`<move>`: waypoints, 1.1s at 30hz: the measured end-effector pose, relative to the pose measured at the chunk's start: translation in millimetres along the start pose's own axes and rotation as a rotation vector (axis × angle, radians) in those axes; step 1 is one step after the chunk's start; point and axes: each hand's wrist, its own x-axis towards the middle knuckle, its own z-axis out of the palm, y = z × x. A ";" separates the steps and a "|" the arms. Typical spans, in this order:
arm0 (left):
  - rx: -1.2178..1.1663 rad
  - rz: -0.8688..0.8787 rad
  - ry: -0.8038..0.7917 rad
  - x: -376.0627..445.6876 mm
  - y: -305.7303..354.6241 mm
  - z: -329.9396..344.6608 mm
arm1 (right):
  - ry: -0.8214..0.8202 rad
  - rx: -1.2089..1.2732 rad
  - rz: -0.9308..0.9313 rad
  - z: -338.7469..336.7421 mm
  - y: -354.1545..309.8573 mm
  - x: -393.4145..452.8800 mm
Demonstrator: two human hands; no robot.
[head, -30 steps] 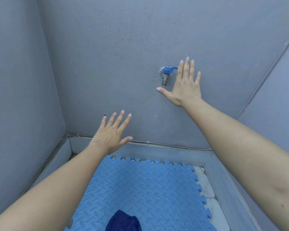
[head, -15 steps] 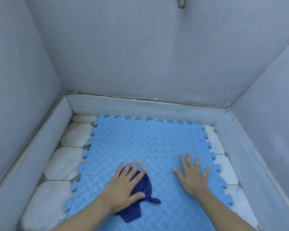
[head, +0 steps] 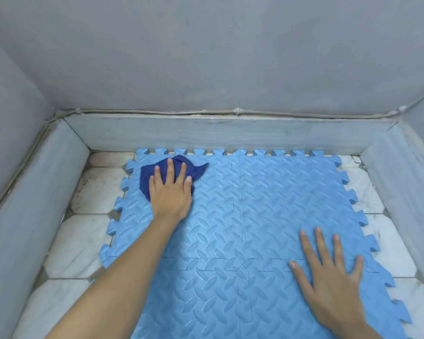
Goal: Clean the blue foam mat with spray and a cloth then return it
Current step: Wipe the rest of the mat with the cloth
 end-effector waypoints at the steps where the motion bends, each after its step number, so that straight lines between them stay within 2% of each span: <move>1: -0.002 0.125 0.000 -9.3 22.0 5.8 | -0.007 0.002 -0.001 -1.1 -0.3 -0.1; 4: 0.010 0.512 -0.092 -49.7 93.4 21.6 | -0.007 -0.003 0.010 -4.0 0.3 1.4; 6: 0.028 0.667 -0.170 -63.1 119.7 23.7 | -0.002 -0.006 0.020 -3.9 0.0 1.5; 8: 0.025 0.628 -0.169 -44.0 110.8 22.2 | 0.012 0.002 0.025 -3.4 1.6 1.6; 9: 0.022 0.525 -0.134 -27.6 93.8 19.8 | 0.019 0.003 0.023 -2.6 2.3 0.9; 12: 0.056 0.070 0.006 22.2 14.7 3.5 | 0.043 0.014 0.025 0.2 4.0 -0.8; 14: 0.046 -0.061 -0.006 31.7 -25.8 -8.4 | 0.047 0.025 0.016 0.5 4.4 -0.3; 15: 0.040 -0.056 -0.021 27.3 -31.2 -10.6 | 0.048 0.028 0.011 -0.1 4.6 0.0; 17: 0.033 0.070 -0.010 3.6 -11.1 -1.5 | 0.053 0.036 0.002 -0.6 4.7 -0.9; 18: 0.041 0.198 0.012 -12.7 10.6 4.5 | 0.061 0.043 -0.002 -0.7 4.1 -1.3; 21: 0.097 0.652 -0.051 -53.2 97.6 25.5 | 0.069 0.058 -0.013 -0.6 4.0 -0.4; 23: 0.117 0.834 -0.083 -53.7 153.2 34.6 | 0.054 0.055 -0.020 -0.7 3.7 0.5; 25: 0.104 0.860 -0.153 -34.9 188.3 38.4 | 0.061 0.065 -0.015 0.1 4.8 0.4; 27: 0.132 0.811 -0.112 0.6 190.7 41.9 | 0.077 0.094 -0.014 0.1 5.8 -0.9; 30: 0.118 0.571 -0.028 44.6 149.7 30.8 | 0.088 0.138 -0.012 0.8 8.4 -1.7; 33: 0.131 0.509 -0.061 22.5 85.8 20.3 | 0.099 0.141 -0.015 0.4 7.3 -0.8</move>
